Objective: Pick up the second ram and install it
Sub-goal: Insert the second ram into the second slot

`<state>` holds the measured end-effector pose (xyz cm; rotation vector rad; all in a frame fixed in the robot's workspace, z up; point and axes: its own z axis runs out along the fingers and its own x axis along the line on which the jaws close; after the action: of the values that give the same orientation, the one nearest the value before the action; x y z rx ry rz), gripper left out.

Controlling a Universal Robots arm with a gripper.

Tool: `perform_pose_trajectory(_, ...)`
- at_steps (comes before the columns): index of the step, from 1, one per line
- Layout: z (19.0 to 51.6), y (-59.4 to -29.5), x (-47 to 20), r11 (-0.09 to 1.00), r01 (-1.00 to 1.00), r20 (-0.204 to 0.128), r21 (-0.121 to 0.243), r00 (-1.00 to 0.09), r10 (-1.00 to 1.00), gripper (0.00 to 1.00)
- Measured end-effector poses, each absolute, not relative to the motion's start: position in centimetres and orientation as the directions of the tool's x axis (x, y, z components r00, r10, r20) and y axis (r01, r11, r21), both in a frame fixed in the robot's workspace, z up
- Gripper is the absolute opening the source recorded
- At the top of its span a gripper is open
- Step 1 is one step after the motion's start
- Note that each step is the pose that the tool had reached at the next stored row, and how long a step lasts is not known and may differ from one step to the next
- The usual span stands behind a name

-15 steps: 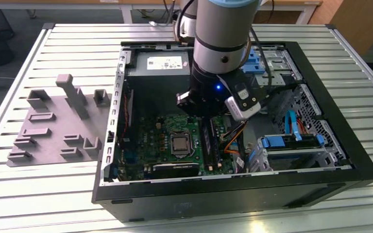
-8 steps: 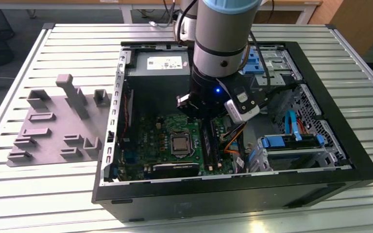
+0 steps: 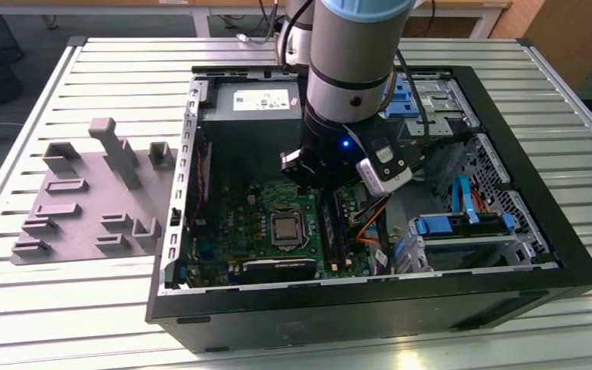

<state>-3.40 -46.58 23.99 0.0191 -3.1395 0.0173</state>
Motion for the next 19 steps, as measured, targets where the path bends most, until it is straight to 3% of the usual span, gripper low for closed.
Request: perform_pose_trajectory(19,23.22,-46.83,-3.07,1.000,-0.005,0.002,-0.011,-1.000,-0.005,0.14)
